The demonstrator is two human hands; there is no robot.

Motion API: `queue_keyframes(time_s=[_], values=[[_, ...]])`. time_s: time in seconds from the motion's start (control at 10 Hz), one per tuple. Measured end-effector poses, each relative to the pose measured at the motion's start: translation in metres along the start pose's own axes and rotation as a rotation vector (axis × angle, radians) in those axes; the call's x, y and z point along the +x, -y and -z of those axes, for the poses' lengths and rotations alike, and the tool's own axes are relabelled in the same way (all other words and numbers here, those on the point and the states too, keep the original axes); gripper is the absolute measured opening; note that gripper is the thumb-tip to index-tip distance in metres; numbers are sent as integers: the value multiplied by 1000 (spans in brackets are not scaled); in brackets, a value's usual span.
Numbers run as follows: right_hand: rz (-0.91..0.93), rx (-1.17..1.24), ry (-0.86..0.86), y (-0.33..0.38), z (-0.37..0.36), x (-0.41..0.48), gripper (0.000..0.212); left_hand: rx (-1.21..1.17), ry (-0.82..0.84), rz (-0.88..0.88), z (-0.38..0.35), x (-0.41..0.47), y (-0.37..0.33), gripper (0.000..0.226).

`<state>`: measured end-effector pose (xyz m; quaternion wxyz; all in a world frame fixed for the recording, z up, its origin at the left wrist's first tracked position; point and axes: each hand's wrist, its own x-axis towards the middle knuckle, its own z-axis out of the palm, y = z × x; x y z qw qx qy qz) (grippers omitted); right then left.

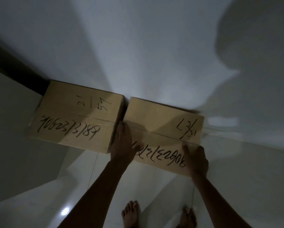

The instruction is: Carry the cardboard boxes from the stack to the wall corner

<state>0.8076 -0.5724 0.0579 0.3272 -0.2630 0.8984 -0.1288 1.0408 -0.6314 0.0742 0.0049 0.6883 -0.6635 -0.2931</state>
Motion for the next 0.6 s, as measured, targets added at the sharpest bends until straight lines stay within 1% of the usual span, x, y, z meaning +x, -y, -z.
queue_keyframes(time_s=[0.1, 0.3, 0.4, 0.5, 0.6], values=[[26, 10, 43, 11, -4, 2, 66, -2, -18, -101, 2, -2, 5, 98], [43, -8, 84, 25, -4, 6, 66, 178, 17, -155, 4, 0, 17, 104], [42, -34, 120, 24, -2, 9, 69, 209, 47, -146, 2, 1, 20, 99], [101, -131, 117, 32, 8, 4, 73, 176, 65, -156, 13, -3, 22, 95], [236, -203, 35, 41, 27, -21, 83, 147, 65, -111, 47, -20, 21, 89]])
